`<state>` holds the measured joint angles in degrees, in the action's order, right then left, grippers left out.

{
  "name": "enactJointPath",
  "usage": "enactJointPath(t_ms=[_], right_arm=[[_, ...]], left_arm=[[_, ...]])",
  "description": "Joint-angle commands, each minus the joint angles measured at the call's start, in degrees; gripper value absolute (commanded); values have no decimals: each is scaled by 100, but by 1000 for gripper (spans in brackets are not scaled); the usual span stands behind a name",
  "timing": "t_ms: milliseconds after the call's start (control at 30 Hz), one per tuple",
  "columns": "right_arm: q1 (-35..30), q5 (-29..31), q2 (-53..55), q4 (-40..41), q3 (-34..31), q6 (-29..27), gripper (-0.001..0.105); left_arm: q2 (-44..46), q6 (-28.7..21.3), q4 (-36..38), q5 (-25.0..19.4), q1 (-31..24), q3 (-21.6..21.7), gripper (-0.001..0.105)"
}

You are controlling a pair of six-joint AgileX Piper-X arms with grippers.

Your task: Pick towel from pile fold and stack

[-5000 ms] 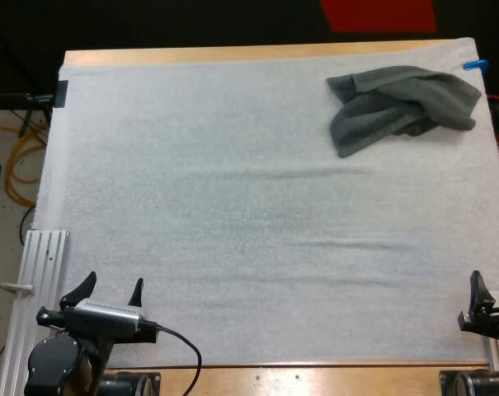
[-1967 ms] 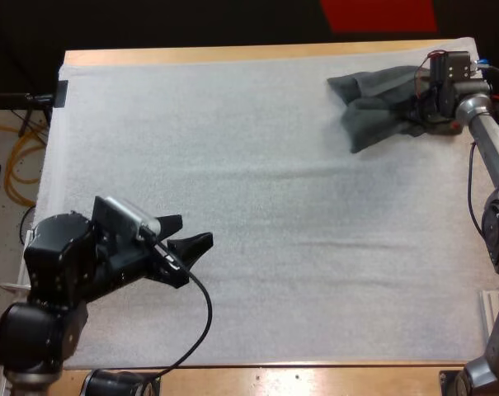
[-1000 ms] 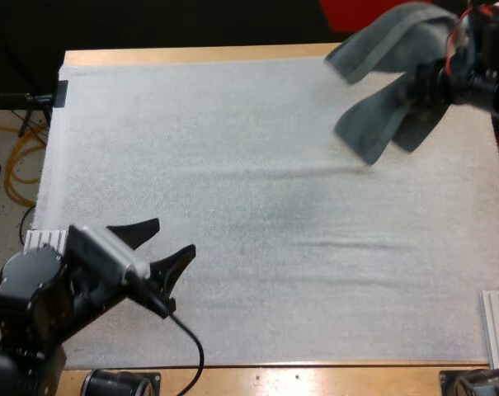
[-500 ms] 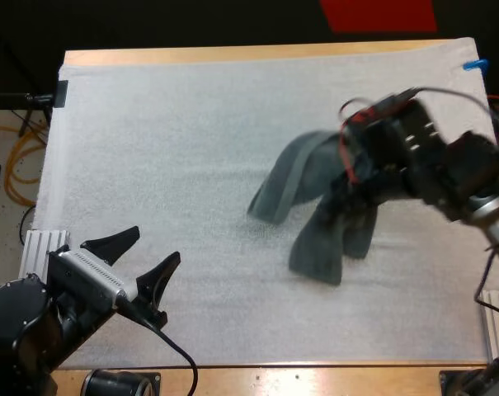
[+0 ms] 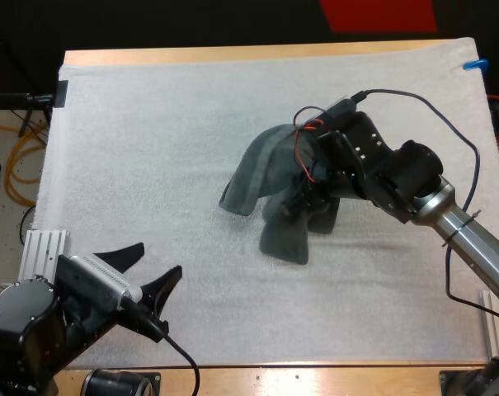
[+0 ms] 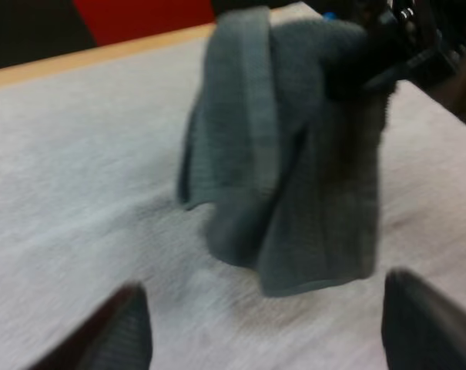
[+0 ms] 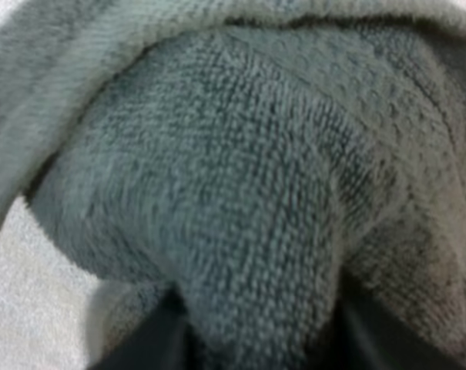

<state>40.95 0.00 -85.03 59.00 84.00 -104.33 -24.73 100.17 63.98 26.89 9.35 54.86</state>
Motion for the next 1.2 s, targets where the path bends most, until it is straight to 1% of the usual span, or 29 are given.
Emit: enactJointPath(t_ms=[0,33,67,100,200,267,367,400,467,567,767,800,900,1000,1067,1100,1167], right_arm=[[-3,0,46,-93,32,-48,74],[-3,0,56,-27,32,-48,85],[-3,0,74,75,32,-48,90],[-3,0,75,132,32,-48,90],[-3,0,146,580,32,-48,84],[-3,0,248,986,32,-48,76],[-3,0,453,1576,32,11,71],[-3,0,489,1652,32,36,71],[-3,0,705,1984,32,132,71],[-3,0,969,2124,32,312,71],[-3,0,1289,2226,-20,690,71],[-3,0,1307,2210,-50,693,71],[-3,0,1380,1993,-431,692,71],[-3,0,1383,1543,-943,692,71],[-3,0,1383,882,-1477,722,71],[-3,0,1383,684,-1573,766,71],[-3,0,1339,-73,-2052,948,71]], left_arm=[[18,31,55,147,24,42,61],[18,31,79,191,24,42,61],[18,31,106,207,24,42,61],[18,31,117,208,24,42,61],[18,31,200,206,24,42,61],[18,31,213,206,24,42,61],[18,31,328,206,24,42,61],[18,31,362,206,24,42,61],[18,31,662,206,24,42,61],[18,-18,940,197,24,42,61],[18,-16,987,193,24,42,61],[18,-16,987,193,24,42,61],[18,-16,987,85,24,42,61],[18,-16,987,-78,24,42,61],[18,-16,987,-145,24,42,61],[18,-16,987,-147,24,42,61],[18,-16,987,-146,24,42,61]])
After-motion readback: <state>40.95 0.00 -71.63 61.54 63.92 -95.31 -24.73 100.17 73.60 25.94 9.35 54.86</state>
